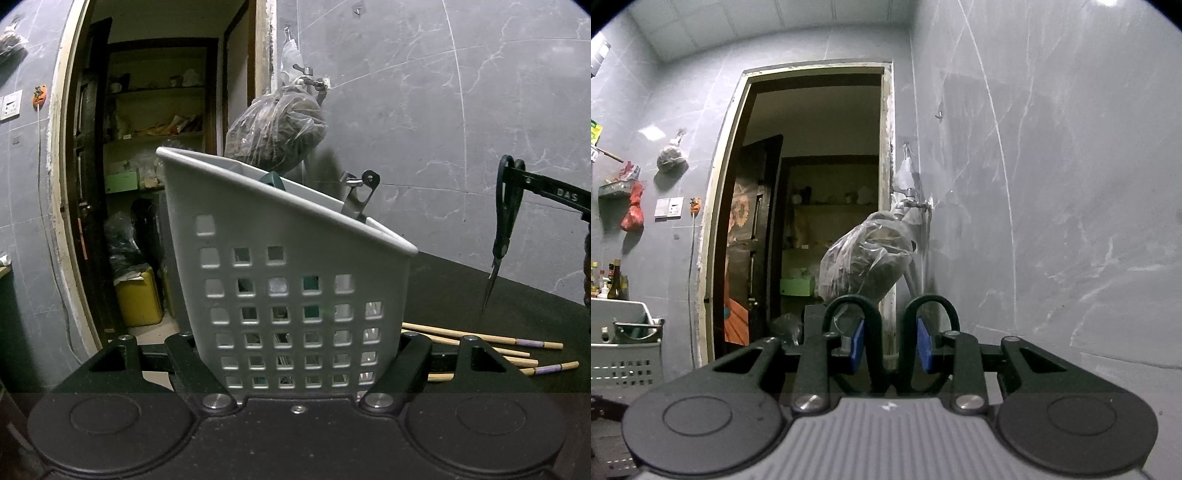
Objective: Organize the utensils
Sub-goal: 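Lift the scissors with the right tool and raise them above the caddy, then lower the scissors blade-first into the caddy with the right tool, then open the right tool and move it back toward the chopsticks, then close the right tool on one wooden chopstick and gather another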
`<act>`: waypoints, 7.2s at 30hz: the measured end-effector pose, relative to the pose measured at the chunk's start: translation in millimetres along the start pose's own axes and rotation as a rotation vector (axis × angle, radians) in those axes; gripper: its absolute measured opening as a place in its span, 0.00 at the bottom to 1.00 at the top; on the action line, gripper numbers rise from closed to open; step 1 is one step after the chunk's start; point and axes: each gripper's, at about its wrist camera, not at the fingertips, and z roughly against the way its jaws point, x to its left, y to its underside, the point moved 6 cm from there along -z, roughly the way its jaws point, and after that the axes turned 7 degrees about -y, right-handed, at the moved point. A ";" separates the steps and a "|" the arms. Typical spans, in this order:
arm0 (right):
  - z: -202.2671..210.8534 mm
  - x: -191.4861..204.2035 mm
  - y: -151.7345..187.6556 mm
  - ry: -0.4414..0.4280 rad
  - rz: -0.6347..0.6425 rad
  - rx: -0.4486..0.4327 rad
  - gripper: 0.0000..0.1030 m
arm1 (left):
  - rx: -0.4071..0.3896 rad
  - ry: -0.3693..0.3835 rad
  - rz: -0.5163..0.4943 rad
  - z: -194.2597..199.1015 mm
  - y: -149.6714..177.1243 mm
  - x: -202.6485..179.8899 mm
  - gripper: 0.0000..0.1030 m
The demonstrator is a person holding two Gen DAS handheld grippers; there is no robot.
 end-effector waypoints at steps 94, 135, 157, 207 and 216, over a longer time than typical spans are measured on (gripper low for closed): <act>-38.1 187.9 -26.3 -0.648 -0.122 0.205 0.77 | -0.009 -0.007 0.014 5.3 2.9 -0.9 0.75; 23.8 86.8 78.9 -0.276 -0.443 0.227 1.00 | -0.016 -0.021 0.004 3.4 8.2 -4.8 0.76; 68.9 77.3 95.1 -0.136 -0.351 0.372 1.00 | 0.015 -0.028 0.046 0.9 25.7 -2.7 0.75; 49.0 67.9 94.8 -0.370 -0.123 0.705 0.16 | 0.031 -0.045 0.041 -1.1 22.5 -4.7 0.75; 24.8 81.3 93.6 -0.379 -0.101 0.774 0.06 | 0.031 -0.043 0.042 -1.4 22.1 -5.3 0.75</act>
